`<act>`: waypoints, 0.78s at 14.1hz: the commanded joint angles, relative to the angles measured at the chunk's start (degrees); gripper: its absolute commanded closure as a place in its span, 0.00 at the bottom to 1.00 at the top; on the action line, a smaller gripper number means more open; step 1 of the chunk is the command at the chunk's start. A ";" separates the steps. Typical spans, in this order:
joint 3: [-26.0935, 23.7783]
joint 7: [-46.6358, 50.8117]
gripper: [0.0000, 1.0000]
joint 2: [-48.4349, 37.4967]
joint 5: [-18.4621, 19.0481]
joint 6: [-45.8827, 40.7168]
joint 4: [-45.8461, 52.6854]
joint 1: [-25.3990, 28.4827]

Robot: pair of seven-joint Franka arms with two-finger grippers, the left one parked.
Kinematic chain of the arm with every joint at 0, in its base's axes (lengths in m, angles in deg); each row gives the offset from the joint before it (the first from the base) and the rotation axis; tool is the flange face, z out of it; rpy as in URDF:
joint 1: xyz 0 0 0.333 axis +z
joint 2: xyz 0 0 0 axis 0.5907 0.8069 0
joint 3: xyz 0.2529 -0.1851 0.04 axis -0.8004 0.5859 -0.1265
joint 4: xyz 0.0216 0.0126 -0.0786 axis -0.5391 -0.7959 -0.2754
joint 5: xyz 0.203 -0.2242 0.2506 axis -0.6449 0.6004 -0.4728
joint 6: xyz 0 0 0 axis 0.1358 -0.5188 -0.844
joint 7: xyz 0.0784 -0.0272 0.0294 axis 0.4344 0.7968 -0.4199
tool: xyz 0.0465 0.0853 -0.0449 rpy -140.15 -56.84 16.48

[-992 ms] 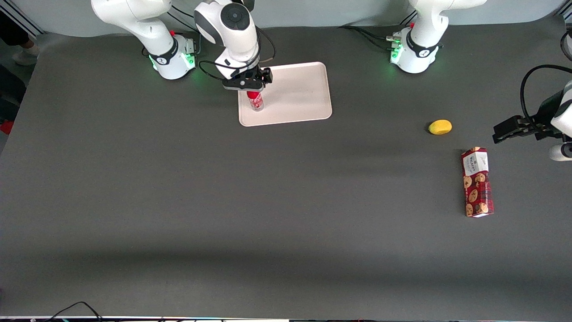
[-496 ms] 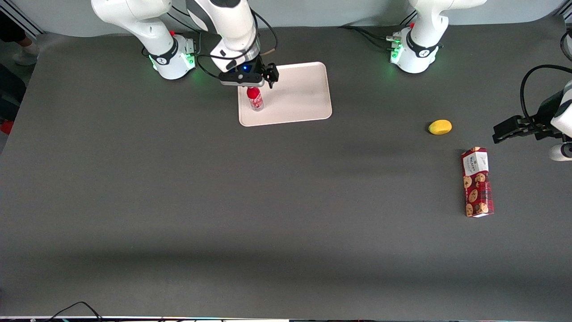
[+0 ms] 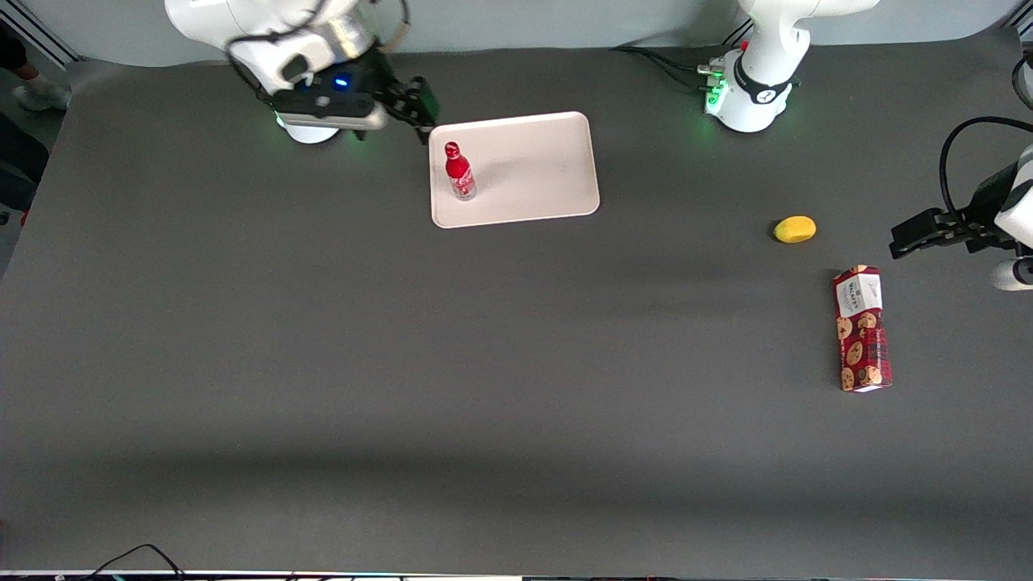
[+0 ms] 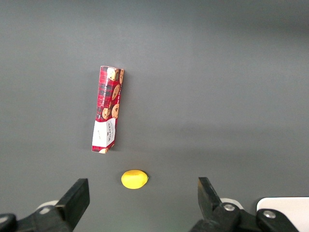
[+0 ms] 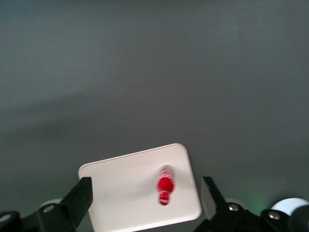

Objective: Place coke bottle on tray

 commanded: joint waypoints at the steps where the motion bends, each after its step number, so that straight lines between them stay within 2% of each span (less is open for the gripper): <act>1: 6.55 -13.33 0.00 2.32 1.85 -9.43 9.29 -1.44; 4: 15.51 -26.10 0.00 -0.31 2.03 -11.57 8.96 -4.26; 7: 21.93 -37.35 0.00 -1.02 2.73 -11.66 6.95 -6.29; 9: 23.10 -39.31 0.00 -1.11 6.93 -9.57 5.10 -6.20; 11: 24.58 -39.32 0.00 -1.02 7.04 -6.83 3.17 -6.03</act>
